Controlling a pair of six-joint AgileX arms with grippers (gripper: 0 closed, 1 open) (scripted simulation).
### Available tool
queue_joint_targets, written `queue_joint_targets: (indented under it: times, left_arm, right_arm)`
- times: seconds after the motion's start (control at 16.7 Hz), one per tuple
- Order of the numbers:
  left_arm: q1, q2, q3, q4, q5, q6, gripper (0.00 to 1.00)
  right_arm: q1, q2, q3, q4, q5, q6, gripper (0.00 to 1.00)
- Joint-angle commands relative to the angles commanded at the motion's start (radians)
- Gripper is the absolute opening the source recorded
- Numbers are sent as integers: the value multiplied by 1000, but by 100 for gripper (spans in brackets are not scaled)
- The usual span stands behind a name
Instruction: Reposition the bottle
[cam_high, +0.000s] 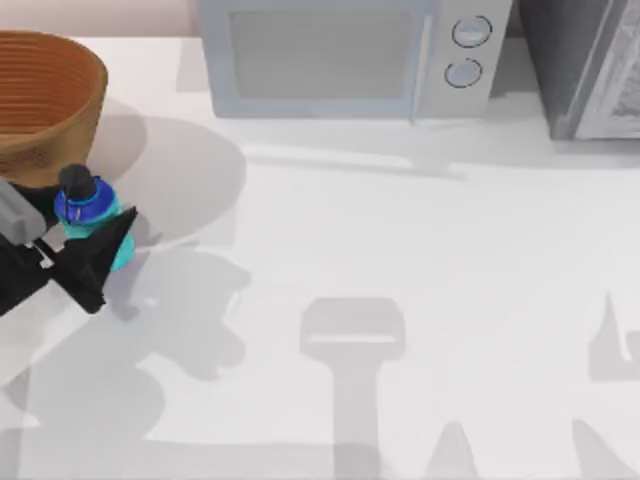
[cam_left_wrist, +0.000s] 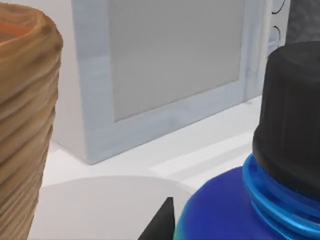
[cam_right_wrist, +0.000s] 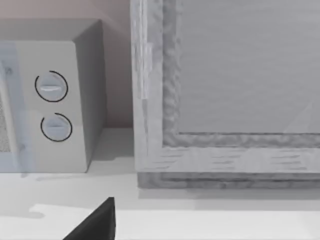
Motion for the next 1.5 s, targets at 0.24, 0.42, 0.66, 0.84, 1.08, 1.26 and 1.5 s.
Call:
queue_joint_targets:
  times: [0.24,0.42,0.66,0.84,1.08,1.26,1.5]
  left_arm:
    - [-16,22,18,-2,-16,0,0]
    - [-74,96,89,4,-78,-3,0]
    - [-151,181,178,10,-149,-7,0]
    - [-154,184,181,10,-152,-8,0]
    - [-154,184,181,10,-152,-8,23]
    - [-154,184,181,10,-152,-8,45]
    - [-154,184,181,10,-152,-8,75]
  right_arm:
    - [0,0,0,0,0,0,100]
    - [0,0,0,0,0,0,100]
    - [0,0,0,0,0,0,100]
    - [0,0,0,0,0,0,100]
    - [0,0,0,0,0,0,100]
    - [0,0,0,0,0,0,100]
    - [0,0,0,0,0,0,100]
